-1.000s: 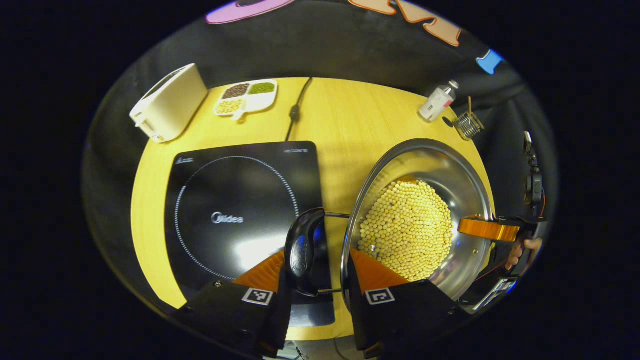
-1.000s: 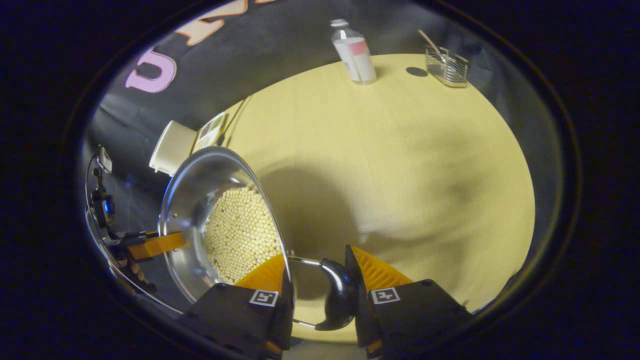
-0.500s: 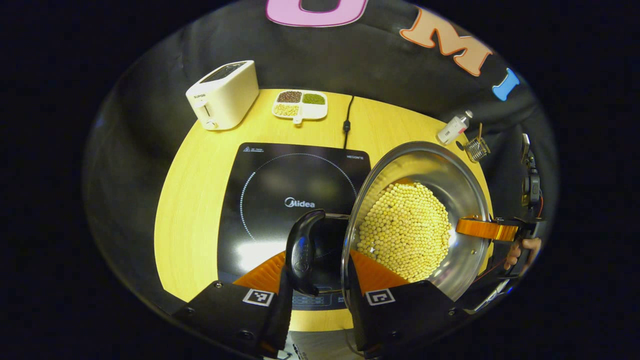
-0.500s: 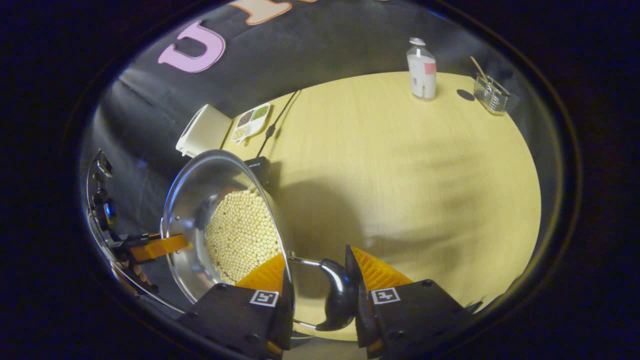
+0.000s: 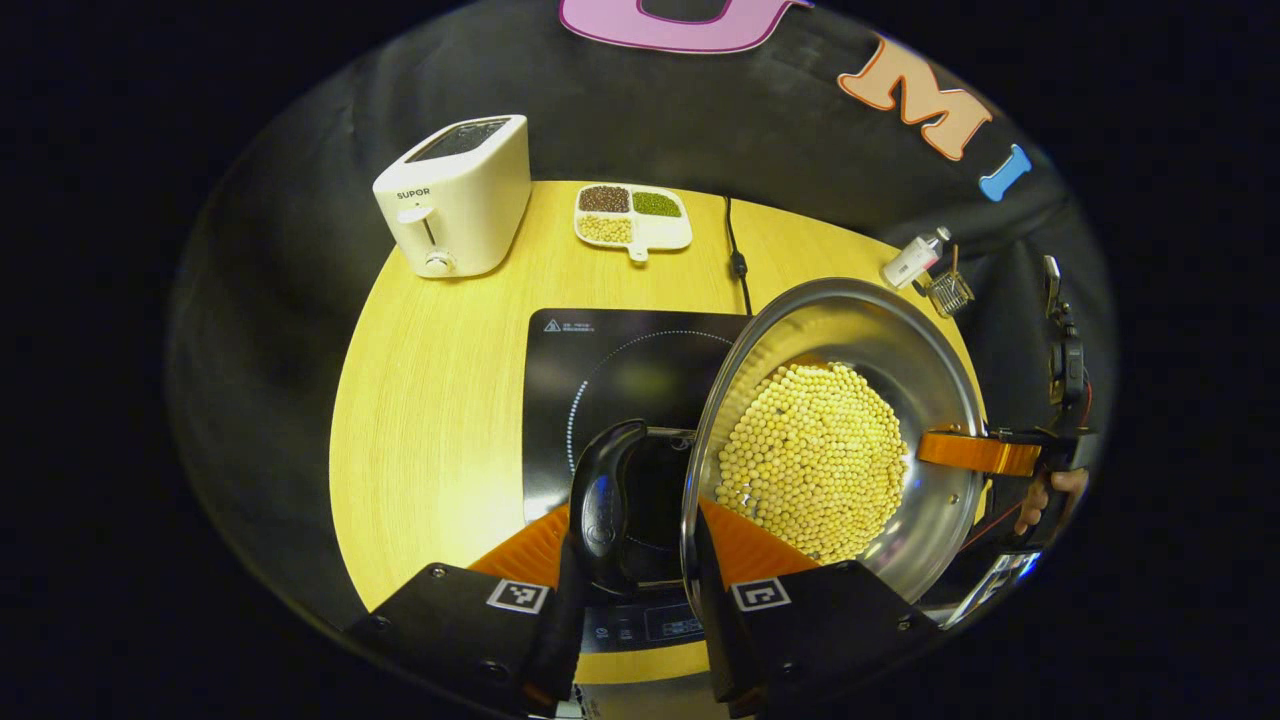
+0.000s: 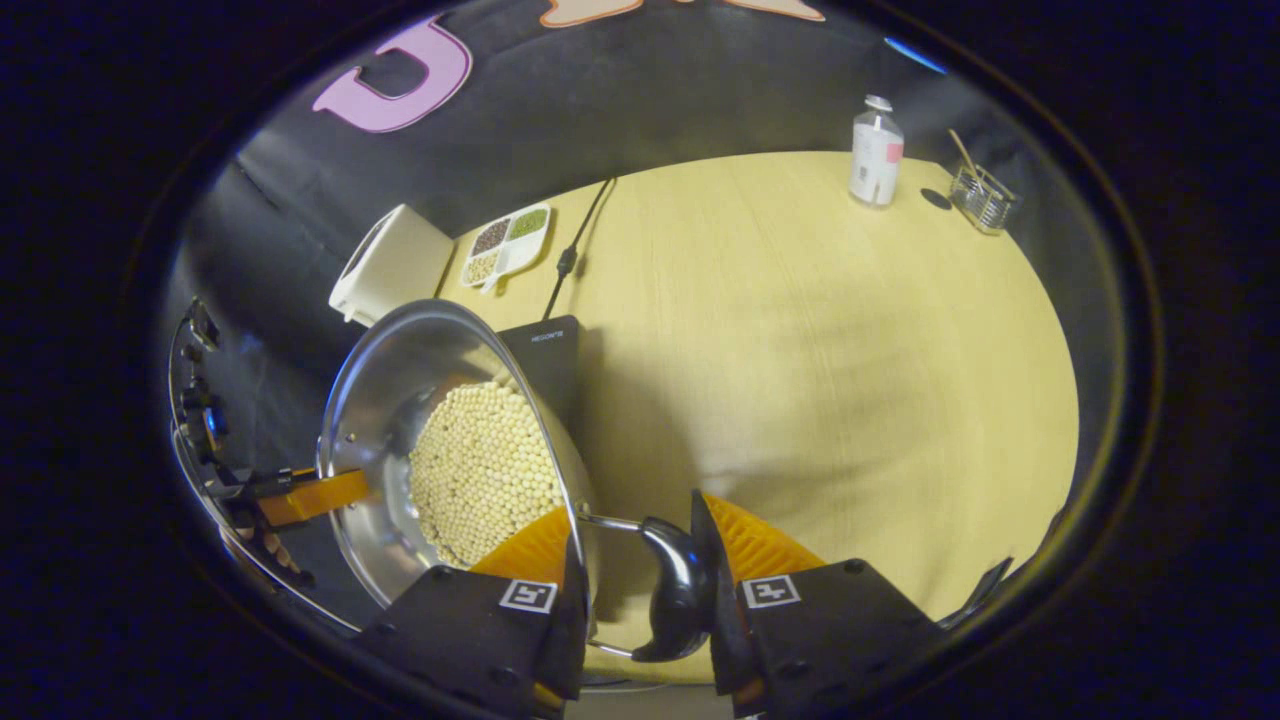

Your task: First push the handle of the pot to place it horizontally, then grasp the pot with both hands and set it on the induction cooktop.

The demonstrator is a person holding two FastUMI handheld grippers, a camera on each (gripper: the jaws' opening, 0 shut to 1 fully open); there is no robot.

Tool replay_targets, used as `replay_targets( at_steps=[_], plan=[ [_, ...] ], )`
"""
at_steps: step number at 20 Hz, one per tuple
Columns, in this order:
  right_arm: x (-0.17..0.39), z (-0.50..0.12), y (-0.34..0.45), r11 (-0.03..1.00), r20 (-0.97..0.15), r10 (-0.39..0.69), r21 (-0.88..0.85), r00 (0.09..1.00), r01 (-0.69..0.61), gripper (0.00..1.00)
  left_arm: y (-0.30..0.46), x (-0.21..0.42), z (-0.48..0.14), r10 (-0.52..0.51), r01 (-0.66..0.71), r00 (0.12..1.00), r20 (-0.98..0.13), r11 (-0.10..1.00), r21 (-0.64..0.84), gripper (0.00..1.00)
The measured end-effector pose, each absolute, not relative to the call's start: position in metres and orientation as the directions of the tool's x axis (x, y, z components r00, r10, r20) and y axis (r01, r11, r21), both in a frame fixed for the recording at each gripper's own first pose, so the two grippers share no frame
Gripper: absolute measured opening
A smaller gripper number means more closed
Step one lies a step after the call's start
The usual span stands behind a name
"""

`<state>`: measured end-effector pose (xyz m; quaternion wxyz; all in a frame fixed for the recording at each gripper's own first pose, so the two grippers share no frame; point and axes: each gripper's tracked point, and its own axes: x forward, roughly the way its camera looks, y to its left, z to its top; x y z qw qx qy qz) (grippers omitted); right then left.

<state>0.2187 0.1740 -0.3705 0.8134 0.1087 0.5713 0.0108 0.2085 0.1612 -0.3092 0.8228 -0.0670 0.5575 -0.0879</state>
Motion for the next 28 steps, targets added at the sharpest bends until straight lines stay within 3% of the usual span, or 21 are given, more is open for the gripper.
replay_targets(
  at_steps=[8, 9, 17, 23, 24, 25, 26, 27, 28],
  plan=[
    [0.232, -0.384, 0.218, 0.980, -0.941, 0.115, 0.159, 0.319, 0.116, 0.46, 0.207, 0.220, -0.326, -0.230, 0.053, 0.347, -0.909, 0.973, -0.226, 0.52],
    [0.235, -0.387, 0.222, 0.981, -0.941, 0.115, 0.158, 0.318, 0.113, 0.52, 0.211, 0.222, -0.327, -0.224, 0.053, 0.348, -0.910, 0.974, -0.219, 0.52],
    [0.249, -0.408, 0.235, 0.984, -0.943, 0.126, 0.158, 0.307, 0.081, 0.52, 0.225, 0.227, -0.352, -0.216, -0.006, 0.330, -0.919, 0.973, -0.231, 0.51],
    [0.259, -0.415, 0.237, 0.979, -0.933, 0.153, 0.188, 0.326, 0.077, 0.53, 0.228, 0.240, -0.348, -0.200, 0.012, 0.412, -0.889, 0.977, -0.214, 0.55],
    [0.261, -0.416, 0.237, 0.978, -0.929, 0.155, 0.192, 0.337, 0.079, 0.46, 0.228, 0.243, -0.349, -0.197, 0.014, 0.431, -0.880, 0.977, -0.212, 0.53],
    [0.264, -0.418, 0.236, 0.978, -0.925, 0.151, 0.192, 0.350, 0.085, 0.46, 0.228, 0.247, -0.350, -0.194, 0.020, 0.447, -0.873, 0.978, -0.207, 0.53],
    [0.264, -0.420, 0.237, 0.975, -0.921, 0.154, 0.199, 0.357, 0.094, 0.56, 0.229, 0.250, -0.350, -0.185, 0.034, 0.478, -0.859, 0.981, -0.192, 0.58],
    [0.264, -0.421, 0.237, 0.974, -0.922, 0.153, 0.202, 0.357, 0.106, 0.50, 0.230, 0.255, -0.350, -0.174, 0.051, 0.499, -0.849, 0.984, -0.172, 0.57],
    [0.259, -0.422, 0.237, 0.972, -0.923, 0.150, 0.202, 0.356, 0.116, 0.52, 0.229, 0.257, -0.350, -0.168, 0.061, 0.503, -0.848, 0.985, -0.159, 0.61]
  ],
)
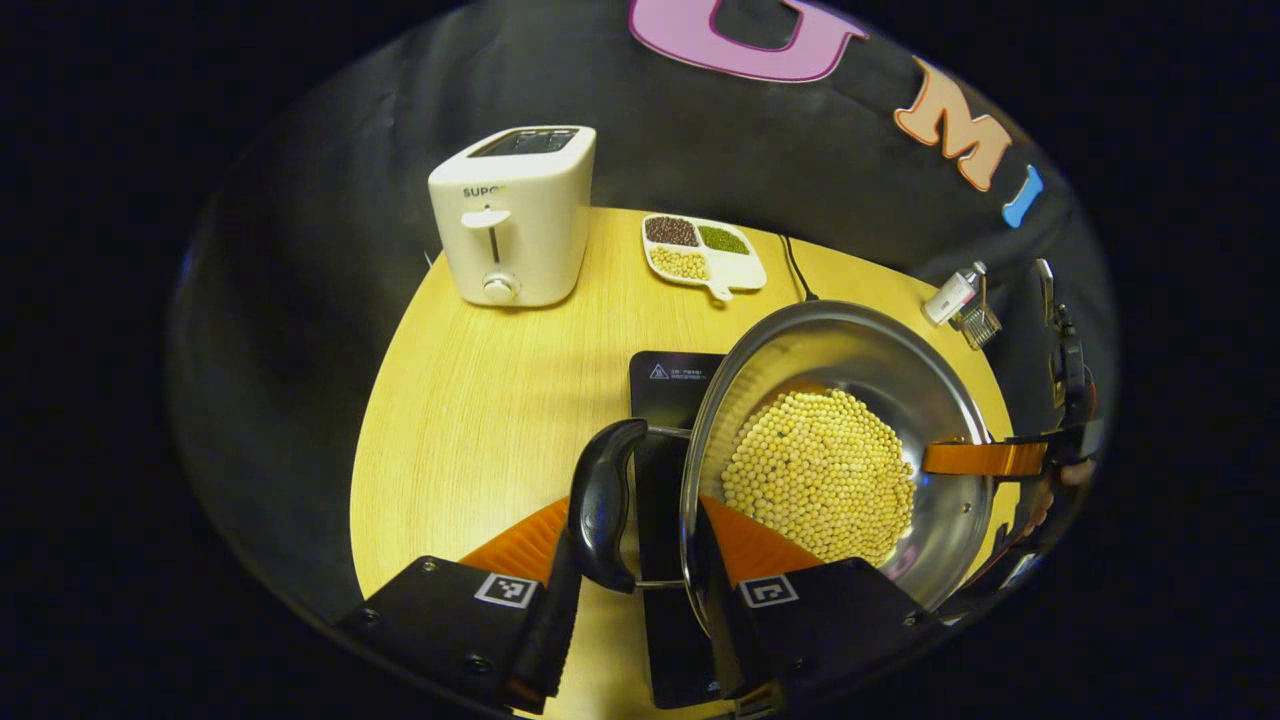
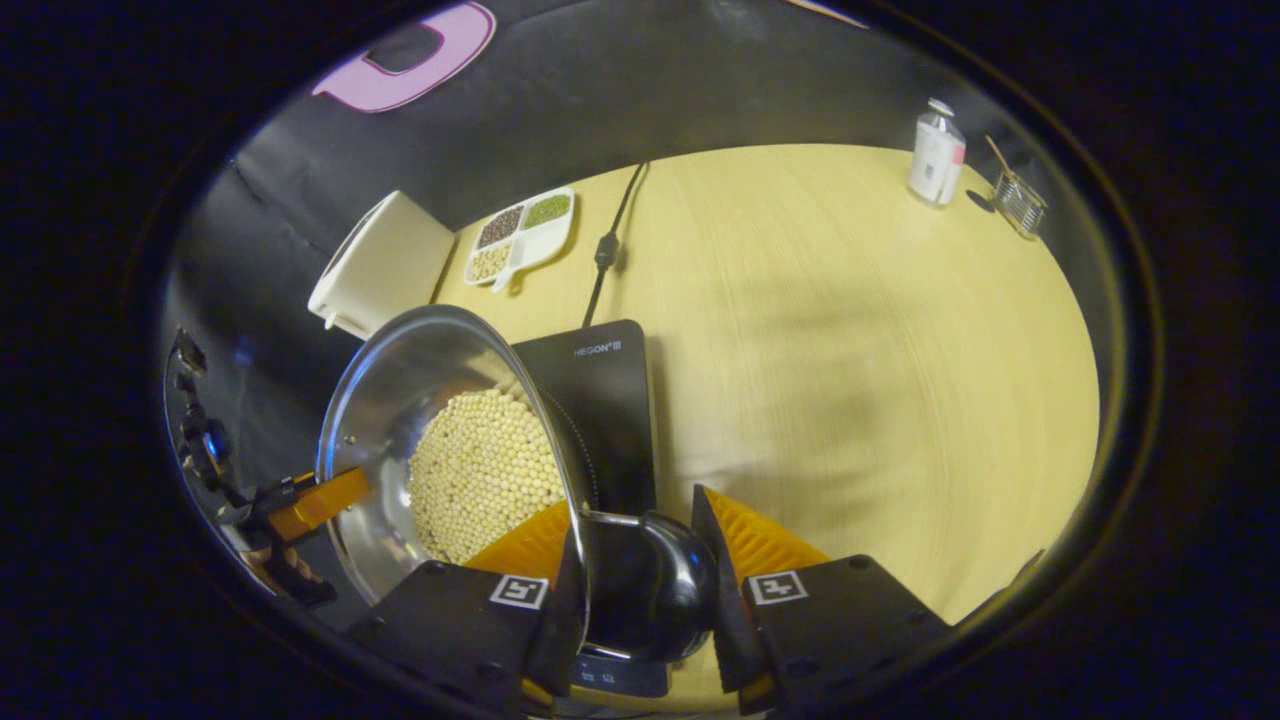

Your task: First push the handle of the pot to place it horizontally, then grasp the pot with both hands and set it on the induction cooktop.

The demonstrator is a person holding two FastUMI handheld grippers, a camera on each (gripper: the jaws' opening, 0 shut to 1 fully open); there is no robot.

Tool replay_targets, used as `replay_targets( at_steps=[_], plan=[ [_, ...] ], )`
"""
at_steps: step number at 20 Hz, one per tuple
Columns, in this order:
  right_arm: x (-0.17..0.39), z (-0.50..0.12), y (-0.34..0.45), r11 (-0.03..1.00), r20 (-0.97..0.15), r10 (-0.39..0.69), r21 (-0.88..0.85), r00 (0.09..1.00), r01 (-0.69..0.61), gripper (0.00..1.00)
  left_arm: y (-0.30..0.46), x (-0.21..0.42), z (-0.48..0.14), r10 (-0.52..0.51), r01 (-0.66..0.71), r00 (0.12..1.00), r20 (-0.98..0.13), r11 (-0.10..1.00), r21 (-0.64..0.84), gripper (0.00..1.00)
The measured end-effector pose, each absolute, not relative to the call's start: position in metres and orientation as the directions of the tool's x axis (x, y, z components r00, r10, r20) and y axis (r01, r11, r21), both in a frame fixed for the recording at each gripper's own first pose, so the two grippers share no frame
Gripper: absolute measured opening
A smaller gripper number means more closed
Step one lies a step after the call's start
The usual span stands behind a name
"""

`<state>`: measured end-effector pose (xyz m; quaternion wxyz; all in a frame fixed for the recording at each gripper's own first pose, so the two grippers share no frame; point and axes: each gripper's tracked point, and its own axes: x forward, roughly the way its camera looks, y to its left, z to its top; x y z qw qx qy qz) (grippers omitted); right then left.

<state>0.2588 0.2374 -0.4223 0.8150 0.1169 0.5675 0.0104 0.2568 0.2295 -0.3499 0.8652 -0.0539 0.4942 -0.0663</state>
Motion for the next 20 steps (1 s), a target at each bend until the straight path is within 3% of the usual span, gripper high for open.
replay_targets(
  at_steps=[3, 4, 5, 6, 9, 10, 12, 13, 14, 19, 20],
  plan=[
    [0.257, -0.423, 0.237, 0.967, -0.914, 0.148, 0.214, 0.379, 0.140, 0.62, 0.230, 0.255, -0.350, -0.170, 0.064, 0.525, -0.834, 0.985, -0.160, 0.62],
    [0.256, -0.421, 0.237, 0.967, -0.909, 0.142, 0.212, 0.392, 0.142, 0.56, 0.231, 0.254, -0.350, -0.183, 0.058, 0.531, -0.827, 0.982, -0.180, 0.65],
    [0.258, -0.416, 0.235, 0.967, -0.901, 0.133, 0.209, 0.413, 0.145, 0.56, 0.232, 0.251, -0.352, -0.185, 0.049, 0.528, -0.829, 0.981, -0.187, 0.67],
    [0.261, -0.410, 0.233, 0.965, -0.893, 0.130, 0.213, 0.430, 0.151, 0.64, 0.236, 0.248, -0.351, -0.180, 0.039, 0.532, -0.827, 0.981, -0.189, 0.79],
    [0.264, -0.400, 0.228, 0.959, -0.881, 0.117, 0.220, 0.459, 0.177, 0.69, 0.233, 0.249, -0.342, -0.198, 0.058, 0.570, -0.797, 0.978, -0.202, 0.87],
    [0.260, -0.396, 0.227, 0.960, -0.882, 0.117, 0.219, 0.456, 0.177, 0.75, 0.232, 0.251, -0.340, -0.199, 0.079, 0.584, -0.787, 0.979, -0.188, 0.81],
    [0.255, -0.389, 0.222, 0.963, -0.880, 0.106, 0.206, 0.463, 0.171, 0.75, 0.233, 0.255, -0.332, -0.188, 0.113, 0.620, -0.762, 0.982, -0.151, 0.81],
    [0.252, -0.385, 0.220, 0.966, -0.877, 0.096, 0.196, 0.470, 0.169, 0.75, 0.233, 0.257, -0.328, -0.180, 0.120, 0.638, -0.749, 0.984, -0.134, 0.87],
    [0.249, -0.380, 0.216, 0.968, -0.874, 0.085, 0.187, 0.479, 0.169, 0.80, 0.233, 0.258, -0.322, -0.173, 0.121, 0.659, -0.732, 0.985, -0.124, 0.82],
    [0.236, -0.348, 0.206, 0.973, -0.827, 0.056, 0.171, 0.560, 0.154, 0.82, 0.237, 0.256, -0.303, -0.150, 0.092, 0.722, -0.676, 0.988, -0.122, 0.83],
    [0.233, -0.342, 0.204, 0.975, -0.818, 0.052, 0.167, 0.573, 0.150, 0.82, 0.238, 0.254, -0.300, -0.146, 0.086, 0.732, -0.666, 0.989, -0.121, 0.88]
  ],
)
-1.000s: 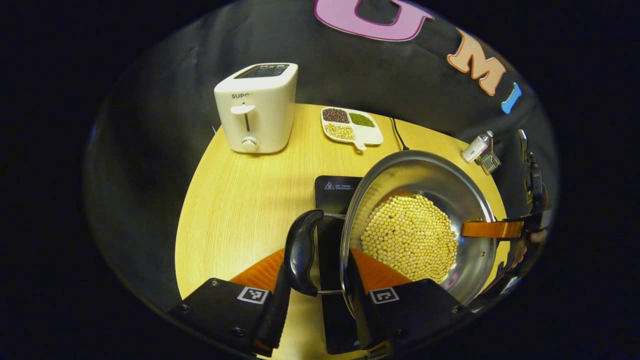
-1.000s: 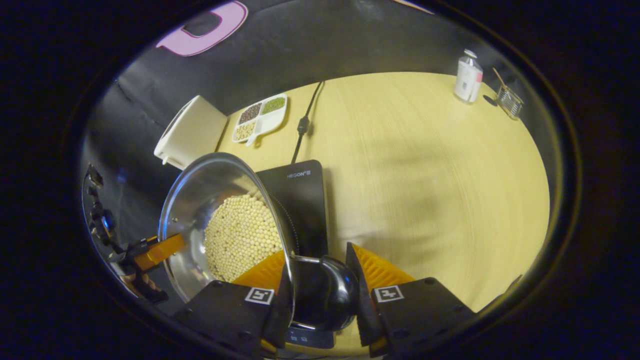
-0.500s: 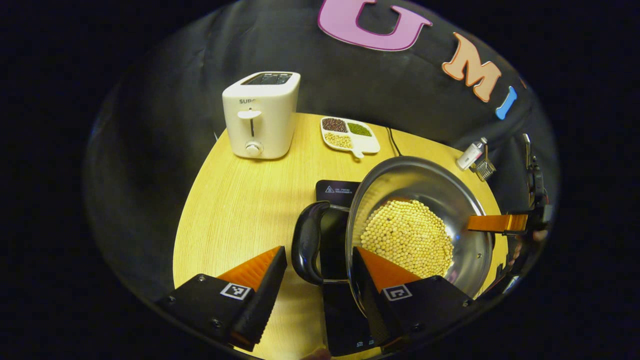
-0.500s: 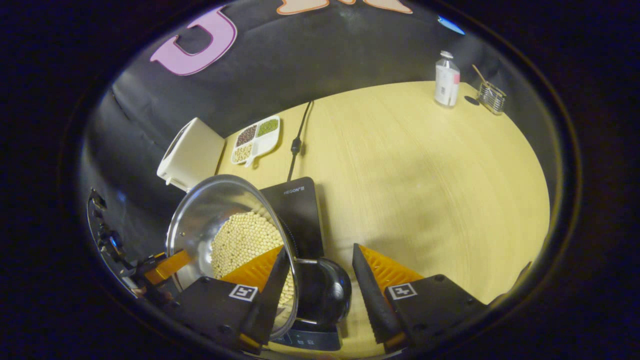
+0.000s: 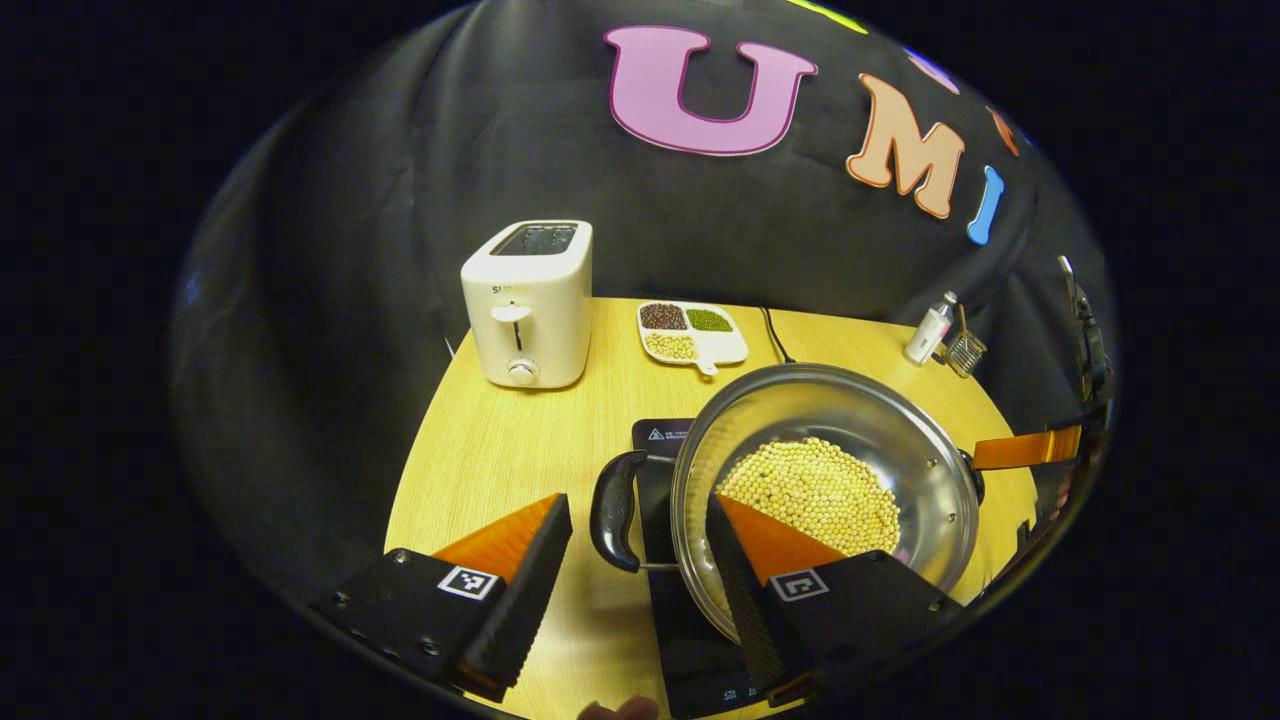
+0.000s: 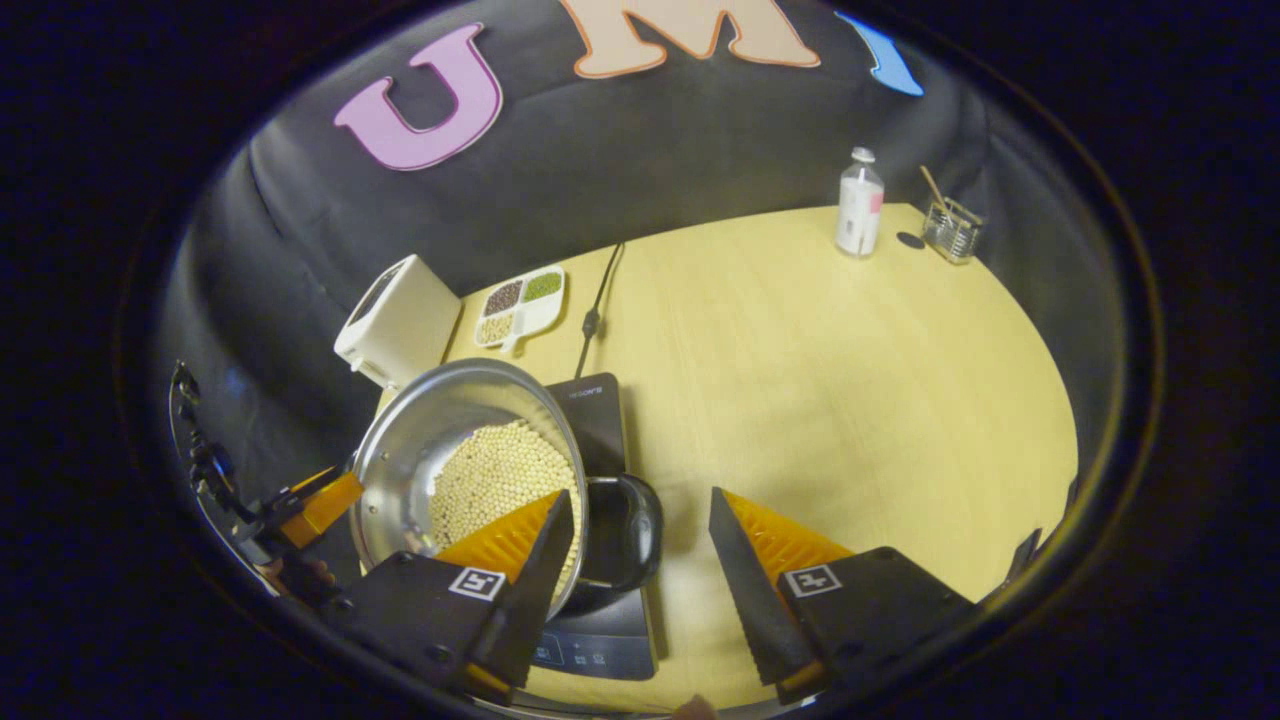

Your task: First push the handle of the pot to place it horizontally, then grasp the pot with both hands and set it on the induction cooktop.

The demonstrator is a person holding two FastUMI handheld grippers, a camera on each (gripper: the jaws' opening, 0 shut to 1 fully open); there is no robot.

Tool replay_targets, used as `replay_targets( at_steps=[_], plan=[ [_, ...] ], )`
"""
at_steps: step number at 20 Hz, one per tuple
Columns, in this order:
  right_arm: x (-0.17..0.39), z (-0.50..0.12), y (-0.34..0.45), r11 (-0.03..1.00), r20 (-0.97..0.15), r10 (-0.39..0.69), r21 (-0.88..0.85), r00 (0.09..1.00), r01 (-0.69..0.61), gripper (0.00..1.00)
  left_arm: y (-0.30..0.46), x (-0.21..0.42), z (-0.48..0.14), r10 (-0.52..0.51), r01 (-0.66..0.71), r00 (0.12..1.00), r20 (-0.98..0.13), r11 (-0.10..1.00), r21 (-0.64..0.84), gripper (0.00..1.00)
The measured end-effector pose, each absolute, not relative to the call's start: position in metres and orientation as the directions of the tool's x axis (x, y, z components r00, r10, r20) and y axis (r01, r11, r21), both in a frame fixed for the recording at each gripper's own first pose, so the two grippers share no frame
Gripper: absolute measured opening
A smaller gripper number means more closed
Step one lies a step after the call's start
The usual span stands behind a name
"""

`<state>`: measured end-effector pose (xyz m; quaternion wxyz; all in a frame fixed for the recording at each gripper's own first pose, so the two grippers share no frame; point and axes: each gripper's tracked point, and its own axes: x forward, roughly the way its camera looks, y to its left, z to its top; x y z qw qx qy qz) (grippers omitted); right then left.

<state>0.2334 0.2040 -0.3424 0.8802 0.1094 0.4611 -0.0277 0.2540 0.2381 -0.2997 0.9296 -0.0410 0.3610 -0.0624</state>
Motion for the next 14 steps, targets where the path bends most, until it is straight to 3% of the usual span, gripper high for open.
replay_targets(
  at_steps=[1, 3, 4, 6, 7, 9, 10, 14],
  plan=[
    [0.232, -0.337, 0.201, 0.976, -0.807, 0.046, 0.162, 0.589, 0.146, 0.82, 0.240, 0.254, -0.294, -0.139, 0.077, 0.749, -0.648, 0.989, -0.123, 0.83],
    [0.231, -0.323, 0.192, 0.979, -0.765, 0.021, 0.147, 0.644, 0.143, 0.82, 0.245, 0.254, -0.283, -0.108, 0.038, 0.788, -0.606, 0.991, -0.126, 0.88],
    [0.234, -0.312, 0.185, 0.980, -0.731, 0.002, 0.138, 0.683, 0.144, 0.90, 0.246, 0.254, -0.274, -0.091, 0.020, 0.815, -0.572, 0.991, -0.129, 0.84],
    [0.234, -0.295, 0.181, 0.983, -0.665, 0.002, 0.138, 0.747, 0.120, 0.96, 0.243, 0.249, -0.253, -0.068, 0.006, 0.857, -0.510, 0.993, -0.122, 0.83],
    [0.232, -0.290, 0.180, 0.986, -0.639, 0.010, 0.135, 0.769, 0.099, 0.92, 0.241, 0.245, -0.245, -0.055, 0.005, 0.869, -0.491, 0.995, -0.103, 0.83],
    [0.229, -0.281, 0.174, 0.991, -0.596, 0.026, 0.122, 0.802, 0.058, 0.91, 0.234, 0.238, -0.233, -0.026, 0.004, 0.884, -0.467, 0.999, -0.048, 0.83],
    [0.227, -0.276, 0.171, 0.993, -0.576, 0.040, 0.117, 0.816, 0.034, 0.96, 0.230, 0.232, -0.225, -0.006, -0.004, 0.892, -0.451, 1.000, -0.023, 0.83],
    [0.223, -0.239, 0.150, 0.994, -0.436, 0.105, 0.083, 0.894, -0.076, 0.92, 0.195, 0.199, -0.184, 0.045, -0.048, 0.916, -0.398, 0.999, 0.004, 0.83]
  ],
)
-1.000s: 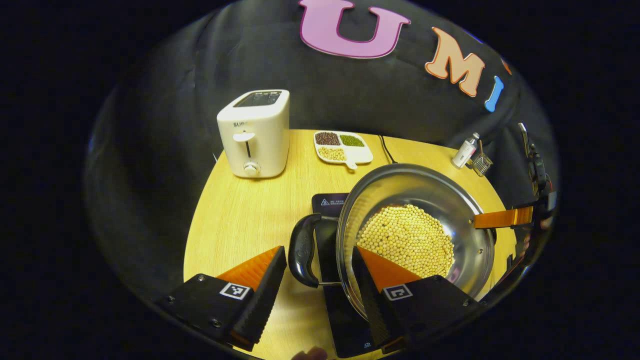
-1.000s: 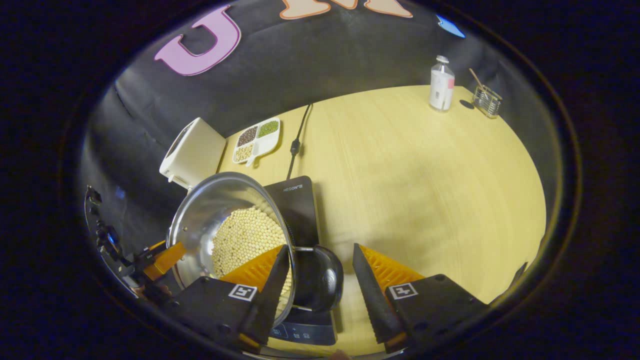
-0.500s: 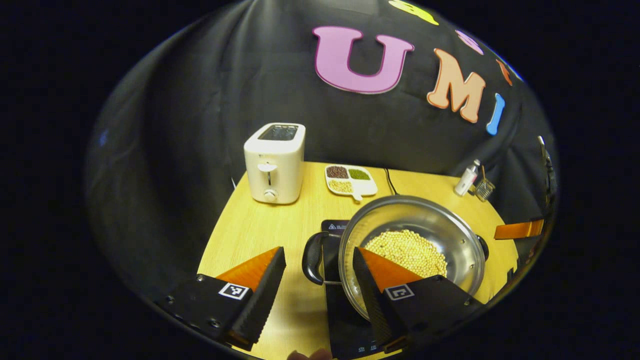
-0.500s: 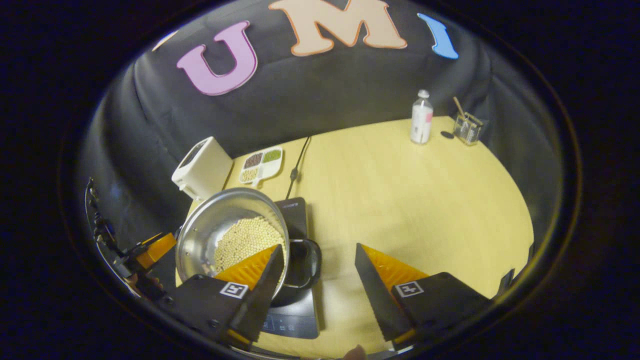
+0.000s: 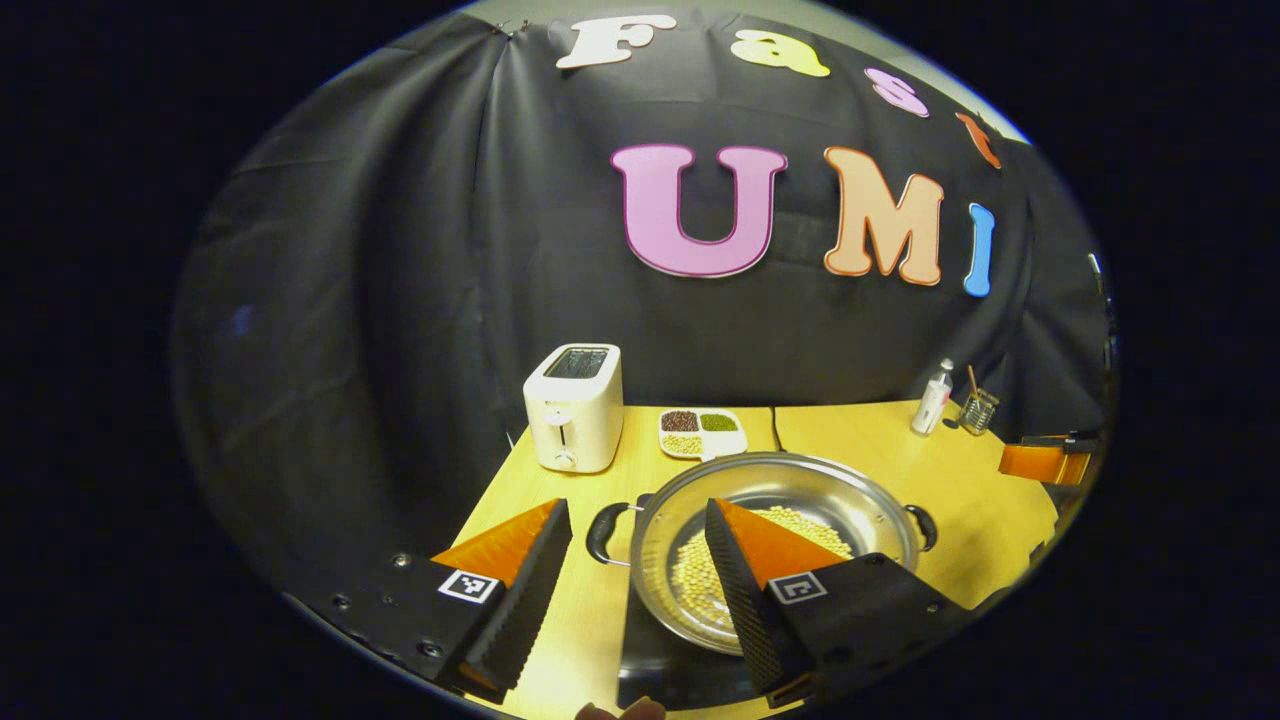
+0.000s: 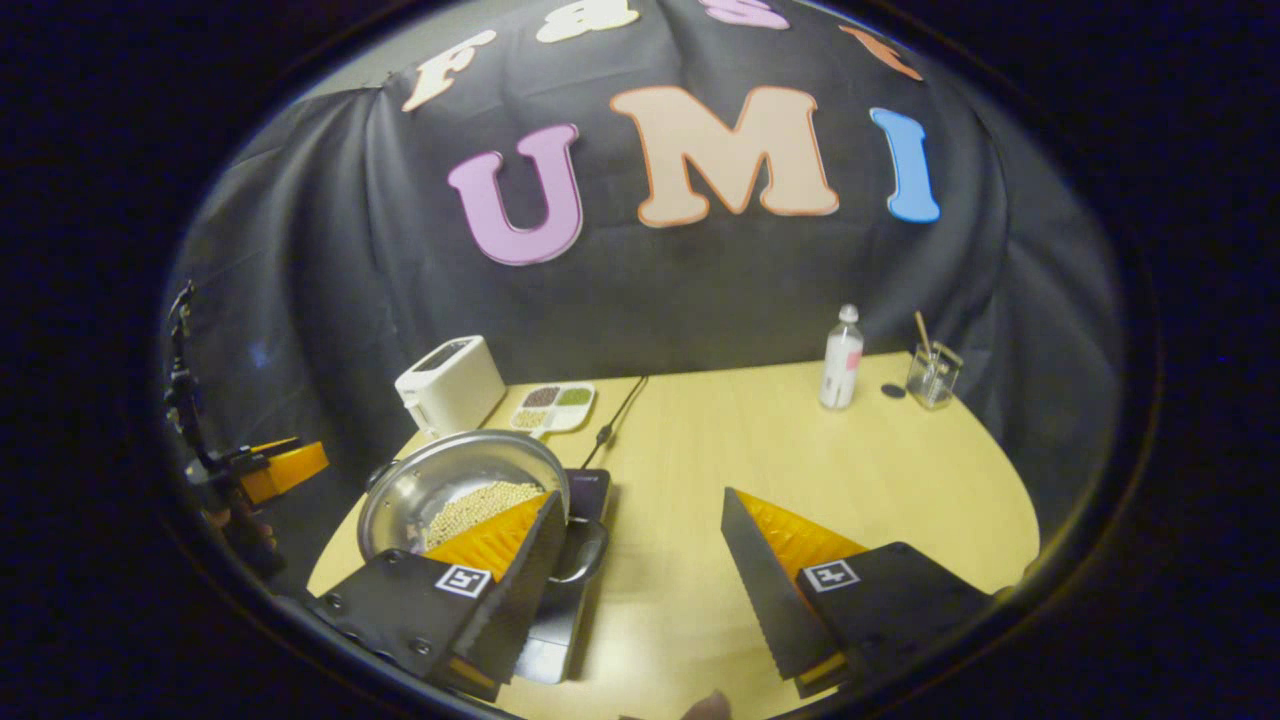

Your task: First push the handle of the pot to place it horizontally, then grasp the pot with both hands and set it on the induction cooktop.

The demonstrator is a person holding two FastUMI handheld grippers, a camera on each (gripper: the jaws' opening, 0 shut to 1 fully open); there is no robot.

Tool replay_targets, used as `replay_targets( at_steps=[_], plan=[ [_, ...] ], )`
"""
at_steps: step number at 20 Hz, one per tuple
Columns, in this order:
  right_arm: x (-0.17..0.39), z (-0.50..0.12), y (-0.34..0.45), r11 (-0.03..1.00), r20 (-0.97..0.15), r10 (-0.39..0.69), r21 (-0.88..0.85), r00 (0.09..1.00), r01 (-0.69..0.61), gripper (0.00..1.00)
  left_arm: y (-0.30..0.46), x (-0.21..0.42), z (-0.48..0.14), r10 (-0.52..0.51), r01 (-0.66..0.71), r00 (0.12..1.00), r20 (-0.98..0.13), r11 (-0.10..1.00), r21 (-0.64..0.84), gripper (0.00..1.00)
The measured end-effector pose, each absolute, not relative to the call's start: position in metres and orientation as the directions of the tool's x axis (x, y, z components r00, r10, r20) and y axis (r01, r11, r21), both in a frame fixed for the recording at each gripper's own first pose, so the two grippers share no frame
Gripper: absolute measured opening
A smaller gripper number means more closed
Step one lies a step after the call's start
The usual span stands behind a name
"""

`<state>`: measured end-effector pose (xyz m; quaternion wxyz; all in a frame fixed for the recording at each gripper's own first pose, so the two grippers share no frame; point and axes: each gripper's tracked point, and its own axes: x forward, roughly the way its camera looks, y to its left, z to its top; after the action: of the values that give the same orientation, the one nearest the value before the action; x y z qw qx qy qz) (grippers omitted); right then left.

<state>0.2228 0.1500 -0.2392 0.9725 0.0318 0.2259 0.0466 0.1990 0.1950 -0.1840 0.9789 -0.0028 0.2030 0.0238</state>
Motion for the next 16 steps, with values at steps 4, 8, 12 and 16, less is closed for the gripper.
replay_targets(
  at_steps=[4, 8, 12, 16],
  plan=[
    [0.209, -0.219, 0.135, 0.986, -0.308, 0.169, 0.039, 0.936, -0.165, 0.92, 0.159, 0.162, -0.157, 0.115, -0.094, 0.927, -0.358, 0.993, 0.077, 0.82],
    [0.184, -0.193, 0.105, 0.982, -0.245, 0.187, 0.063, 0.951, -0.176, 0.93, 0.113, 0.130, -0.124, 0.123, -0.096, 0.946, -0.301, 0.990, 0.103, 0.83],
    [0.169, -0.149, 0.057, 0.993, -0.165, 0.119, 0.040, 0.979, -0.114, 0.92, 0.073, 0.124, -0.101, 0.072, -0.061, 0.955, -0.287, 0.997, 0.047, 0.82],
    [0.135, -0.112, 0.031, 0.998, -0.123, 0.027, 0.065, 0.992, -0.019, 0.92, 0.049, 0.122, -0.062, 0.027, -0.021, 0.978, -0.206, 0.999, 0.032, 0.82]
  ],
)
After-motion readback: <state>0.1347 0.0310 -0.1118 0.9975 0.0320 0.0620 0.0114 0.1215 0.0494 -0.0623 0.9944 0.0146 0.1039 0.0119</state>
